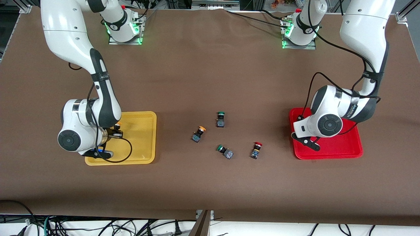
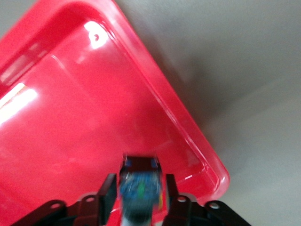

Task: Place red and yellow buttons in trays
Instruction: 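Carry both buttons to the matching trays with the right and left grippers, then grasp the second yellow and red buttons with the right and left grippers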

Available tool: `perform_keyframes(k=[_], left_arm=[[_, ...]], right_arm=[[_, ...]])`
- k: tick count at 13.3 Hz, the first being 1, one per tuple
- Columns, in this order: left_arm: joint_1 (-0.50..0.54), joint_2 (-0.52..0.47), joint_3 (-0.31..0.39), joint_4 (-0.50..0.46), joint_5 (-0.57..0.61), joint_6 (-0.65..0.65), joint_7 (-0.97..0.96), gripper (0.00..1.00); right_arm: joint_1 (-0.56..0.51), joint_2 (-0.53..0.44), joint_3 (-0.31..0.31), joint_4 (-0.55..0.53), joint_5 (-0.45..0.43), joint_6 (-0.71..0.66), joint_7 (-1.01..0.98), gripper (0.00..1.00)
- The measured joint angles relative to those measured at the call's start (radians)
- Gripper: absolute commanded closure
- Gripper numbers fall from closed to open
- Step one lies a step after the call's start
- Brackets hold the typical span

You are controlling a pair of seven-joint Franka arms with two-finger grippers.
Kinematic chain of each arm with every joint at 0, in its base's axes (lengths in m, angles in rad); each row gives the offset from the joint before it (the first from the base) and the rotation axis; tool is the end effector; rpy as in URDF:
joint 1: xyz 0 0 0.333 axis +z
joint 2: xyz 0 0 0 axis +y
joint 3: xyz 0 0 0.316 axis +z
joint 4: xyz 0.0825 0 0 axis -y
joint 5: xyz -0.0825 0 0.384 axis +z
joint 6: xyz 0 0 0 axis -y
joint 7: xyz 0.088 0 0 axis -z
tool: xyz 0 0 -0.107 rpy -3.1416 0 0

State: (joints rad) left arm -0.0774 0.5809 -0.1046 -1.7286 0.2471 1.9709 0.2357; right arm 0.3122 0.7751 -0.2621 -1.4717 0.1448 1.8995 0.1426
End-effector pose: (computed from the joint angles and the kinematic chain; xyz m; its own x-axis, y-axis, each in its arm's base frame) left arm 0.6239 -0.0941 0.2265 0.8042 -0.4784 -0.3526 -0.5250 -0.8500 -0.0443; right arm 0.6767 0.0709 0.2071 0.9450 -0.1304 -0.3001 -0.1012 -0.9887 0.1110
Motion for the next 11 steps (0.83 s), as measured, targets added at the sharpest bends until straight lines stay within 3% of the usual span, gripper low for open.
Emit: perform_keyframes(k=[1,4,6,9,11], left_arm=[[0.0,-0.002,-0.003,-0.002,0.0,0.009,0.0,0.0],[-0.004,-0.03,-0.029,0.039,-0.009,0.032,-0.001,0.0],[-0.037,-0.024,-0.07,0.147,-0.071,0.034,-0.047,0.0],[-0.119,0.107,-0.077,0.329,-0.142,0.05,-0.167,0.0],[-0.146,0.234,-0.077,0.418,-0.163,0.157,-0.191,0.0]], right_arm=[[0.0,0.002,0.001,-0.025,0.0,0.028,0.0,0.01],[0.007,-0.002,0.007,-0.03,0.003,0.054,0.0,0.0],[0.026,-0.022,0.019,0.023,0.008,0.027,0.029,0.0],[0.14,-0.037,0.036,0.086,0.013,0.032,0.303,0.0],[0.252,-0.018,0.045,0.086,0.013,0.14,0.54,0.0]])
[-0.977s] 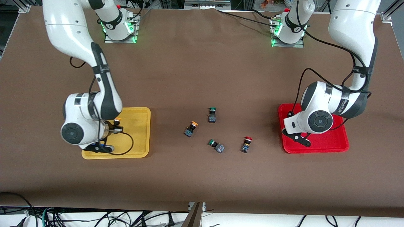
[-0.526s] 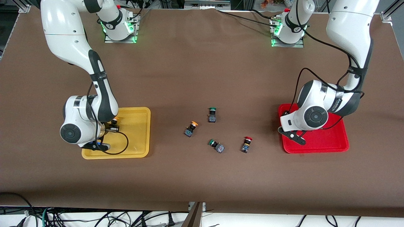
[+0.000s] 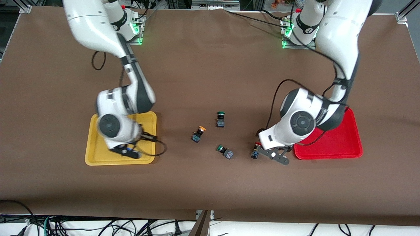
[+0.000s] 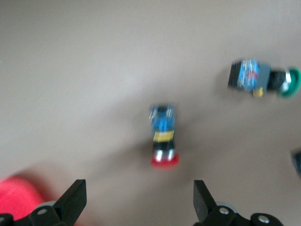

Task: Place red and yellow buttons in trays
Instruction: 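Grasp the second yellow and red buttons with the right and left grippers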

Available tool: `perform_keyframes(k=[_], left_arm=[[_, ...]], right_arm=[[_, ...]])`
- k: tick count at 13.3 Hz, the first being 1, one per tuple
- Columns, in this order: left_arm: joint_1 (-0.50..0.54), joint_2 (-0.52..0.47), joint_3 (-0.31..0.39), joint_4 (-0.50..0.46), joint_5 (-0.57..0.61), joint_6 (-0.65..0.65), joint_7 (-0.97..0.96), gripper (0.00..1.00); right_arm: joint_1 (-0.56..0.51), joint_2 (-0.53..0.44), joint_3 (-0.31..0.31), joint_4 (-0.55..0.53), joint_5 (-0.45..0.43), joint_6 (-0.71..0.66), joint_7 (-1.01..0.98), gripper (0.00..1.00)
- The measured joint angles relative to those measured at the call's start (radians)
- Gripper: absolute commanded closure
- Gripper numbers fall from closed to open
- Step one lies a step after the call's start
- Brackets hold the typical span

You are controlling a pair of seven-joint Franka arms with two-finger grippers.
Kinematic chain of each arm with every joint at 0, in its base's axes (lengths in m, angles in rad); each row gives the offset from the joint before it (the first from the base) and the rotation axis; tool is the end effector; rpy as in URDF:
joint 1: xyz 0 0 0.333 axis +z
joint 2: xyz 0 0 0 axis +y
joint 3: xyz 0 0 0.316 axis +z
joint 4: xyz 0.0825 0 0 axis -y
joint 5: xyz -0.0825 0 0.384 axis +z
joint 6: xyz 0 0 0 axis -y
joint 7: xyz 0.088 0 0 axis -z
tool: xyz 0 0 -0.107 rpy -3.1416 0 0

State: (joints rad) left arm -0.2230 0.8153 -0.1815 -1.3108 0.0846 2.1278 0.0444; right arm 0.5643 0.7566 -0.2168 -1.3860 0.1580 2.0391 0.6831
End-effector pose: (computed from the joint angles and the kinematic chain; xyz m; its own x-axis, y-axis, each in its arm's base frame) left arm 0.6984 -0.2602 0.2569 0.9064 -0.4220 0.0168 -0.4222 -0.9046 0.0587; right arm 0.6644 0.2831 0.2608 0.9331 -0.3552 -0.0569 -0.3516 -0.9339 0.0644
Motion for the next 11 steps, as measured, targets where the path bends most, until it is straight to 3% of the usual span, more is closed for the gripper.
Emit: perform_keyframes(k=[3,5,7,11], left_arm=[[-0.01,0.134,-0.001,0.041,-0.053,0.178,0.0,0.01],[-0.018,0.153,-0.001,0.05,-0.053,0.207,0.0,0.57],[-0.024,0.15,-0.001,0.056,-0.053,0.203,0.0,0.81],[-0.027,0.142,0.0,0.031,-0.053,0.17,0.0,0.99]], right_arm=[[0.121,0.051,0.002,0.0,0.0,0.179,0.219,0.0],[0.133,0.077,0.022,0.0,0.0,0.25,0.254,0.0],[0.131,0.097,0.048,0.0,0.0,0.31,0.283,0.0],[0.139,0.127,0.088,0.0,0.0,0.367,0.308,0.0]])
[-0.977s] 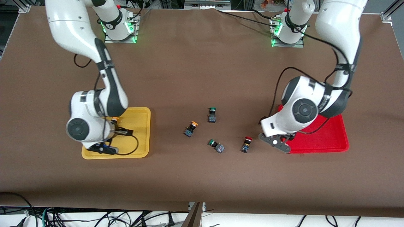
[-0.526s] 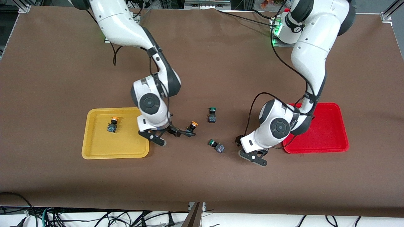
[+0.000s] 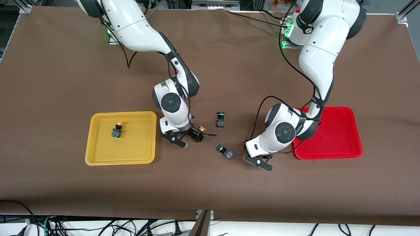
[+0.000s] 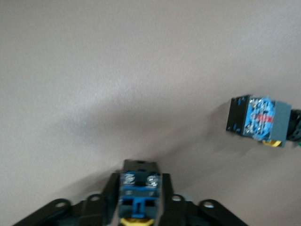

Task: Place red and yellow buttons in trays
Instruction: 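Grasp the second yellow and red buttons with the right and left grippers, then carry both buttons to the matching trays with the right and left grippers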

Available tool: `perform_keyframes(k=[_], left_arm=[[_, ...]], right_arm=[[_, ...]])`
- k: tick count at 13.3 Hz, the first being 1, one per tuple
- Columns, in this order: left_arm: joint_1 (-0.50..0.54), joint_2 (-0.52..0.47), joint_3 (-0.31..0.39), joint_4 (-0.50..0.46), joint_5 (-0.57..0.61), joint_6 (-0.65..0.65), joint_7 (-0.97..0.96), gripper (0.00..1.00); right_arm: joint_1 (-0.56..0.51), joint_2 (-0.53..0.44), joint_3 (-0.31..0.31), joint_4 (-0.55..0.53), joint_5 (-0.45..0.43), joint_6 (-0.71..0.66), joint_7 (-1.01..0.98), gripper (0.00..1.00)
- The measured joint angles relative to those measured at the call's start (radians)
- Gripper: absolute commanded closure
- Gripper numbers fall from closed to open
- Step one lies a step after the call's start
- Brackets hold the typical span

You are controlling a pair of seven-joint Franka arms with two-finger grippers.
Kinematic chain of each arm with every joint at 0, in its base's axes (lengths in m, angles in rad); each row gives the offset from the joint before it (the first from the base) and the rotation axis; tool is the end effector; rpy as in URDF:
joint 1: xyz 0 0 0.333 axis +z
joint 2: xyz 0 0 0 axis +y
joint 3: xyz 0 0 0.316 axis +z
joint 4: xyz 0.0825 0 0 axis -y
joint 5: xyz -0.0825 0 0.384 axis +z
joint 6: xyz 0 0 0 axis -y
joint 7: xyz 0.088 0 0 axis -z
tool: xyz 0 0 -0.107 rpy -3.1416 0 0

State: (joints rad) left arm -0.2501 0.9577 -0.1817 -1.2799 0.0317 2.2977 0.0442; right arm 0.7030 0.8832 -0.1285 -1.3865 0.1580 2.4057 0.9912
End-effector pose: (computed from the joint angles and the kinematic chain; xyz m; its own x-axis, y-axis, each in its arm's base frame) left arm 0.6994 -0.2831 0.1807 0.9144 -0.3977 0.0754 -0.4043 -0.9068 0.1197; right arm 0.6139 0.4238 0.1955 0.8870 -0.4579 0.0597 -0.4476 -0.8844 -0.1323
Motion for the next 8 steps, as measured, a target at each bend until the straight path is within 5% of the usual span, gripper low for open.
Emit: perform_keyframes(k=[1,2,5,8], left_arm=[[0.002,-0.009,0.001,-0.008,0.0,-0.013,0.0,1.0],[0.003,-0.024,0.003,-0.008,0.0,-0.058,0.0,1.0],[0.01,-0.123,0.042,-0.007,0.001,-0.313,0.006,0.99],[0.038,-0.225,0.104,-0.018,0.104,-0.587,0.168,0.97]], right_arm=[[0.005,0.006,0.002,0.0,0.0,0.003,0.001,0.04],[0.01,0.011,0.002,0.0,0.0,0.005,0.002,0.21],[0.021,0.027,0.003,0.0,0.0,0.018,0.002,1.0],[0.025,0.029,0.002,0.003,0.0,0.021,0.002,1.0]])
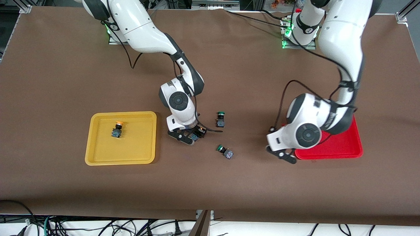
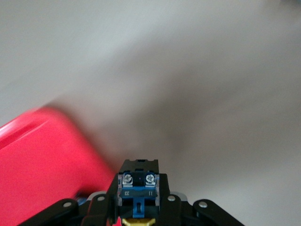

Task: Place red and yellow buttons in trays
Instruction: 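Carry both buttons to the matching trays with the right and left grippers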

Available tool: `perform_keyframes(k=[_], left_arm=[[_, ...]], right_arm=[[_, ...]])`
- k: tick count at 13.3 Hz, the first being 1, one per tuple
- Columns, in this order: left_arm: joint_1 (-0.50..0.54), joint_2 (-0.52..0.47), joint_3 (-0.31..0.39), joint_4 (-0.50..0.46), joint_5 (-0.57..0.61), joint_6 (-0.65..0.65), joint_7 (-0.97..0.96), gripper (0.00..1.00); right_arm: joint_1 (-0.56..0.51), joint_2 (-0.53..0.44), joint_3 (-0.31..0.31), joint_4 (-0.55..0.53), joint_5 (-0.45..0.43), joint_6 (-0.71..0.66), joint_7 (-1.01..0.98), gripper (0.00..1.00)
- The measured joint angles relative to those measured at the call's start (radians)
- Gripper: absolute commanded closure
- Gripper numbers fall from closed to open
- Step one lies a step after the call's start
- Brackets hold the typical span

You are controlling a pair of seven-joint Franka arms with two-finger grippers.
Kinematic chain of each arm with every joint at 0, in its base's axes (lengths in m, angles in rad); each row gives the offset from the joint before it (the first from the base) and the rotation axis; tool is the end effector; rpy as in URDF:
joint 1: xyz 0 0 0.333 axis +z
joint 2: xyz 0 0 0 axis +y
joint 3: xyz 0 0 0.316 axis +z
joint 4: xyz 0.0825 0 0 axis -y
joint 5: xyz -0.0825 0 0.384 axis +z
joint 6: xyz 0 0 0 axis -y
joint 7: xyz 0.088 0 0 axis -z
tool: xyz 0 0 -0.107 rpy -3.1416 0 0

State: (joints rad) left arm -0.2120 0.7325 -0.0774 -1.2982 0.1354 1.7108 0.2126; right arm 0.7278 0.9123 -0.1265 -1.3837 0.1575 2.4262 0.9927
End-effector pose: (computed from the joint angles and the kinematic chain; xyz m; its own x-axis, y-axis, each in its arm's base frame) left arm 0.6810 -0.1775 0.2882 0.8170 -0.4793 -0.3205 -0.5066 -0.8622 -0.0021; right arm 0.6016 0.4385 0.1771 0.8982 -0.4355 0.0597 -0.4260 -0.8960 -0.1256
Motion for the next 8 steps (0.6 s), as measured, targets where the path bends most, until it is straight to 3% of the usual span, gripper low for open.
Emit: perform_keyframes(k=[1,2,3,4,8], left_arm=[[0.026,-0.013,0.005,-0.011,0.051,-0.03,0.082,0.95],[0.057,-0.014,0.008,-0.02,0.084,-0.034,0.17,0.86],[0.093,-0.013,0.01,-0.029,0.097,-0.027,0.252,0.64],[0.131,-0.012,0.01,-0.043,0.098,-0.003,0.325,0.01],[0.248,-0.008,-0.017,-0.113,0.016,0.079,0.434,0.0]], right_arm=[[0.0,-0.001,-0.002,0.002,0.0,0.0,-0.001,1.0],[-0.002,-0.002,-0.006,0.009,0.0,-0.011,-0.006,1.0],[-0.007,-0.005,-0.013,0.022,0.0,-0.045,-0.022,1.0],[-0.021,-0.013,-0.022,0.046,0.0,-0.111,-0.063,1.0],[-0.193,-0.095,-0.033,0.113,0.001,-0.423,-0.437,1.0]])
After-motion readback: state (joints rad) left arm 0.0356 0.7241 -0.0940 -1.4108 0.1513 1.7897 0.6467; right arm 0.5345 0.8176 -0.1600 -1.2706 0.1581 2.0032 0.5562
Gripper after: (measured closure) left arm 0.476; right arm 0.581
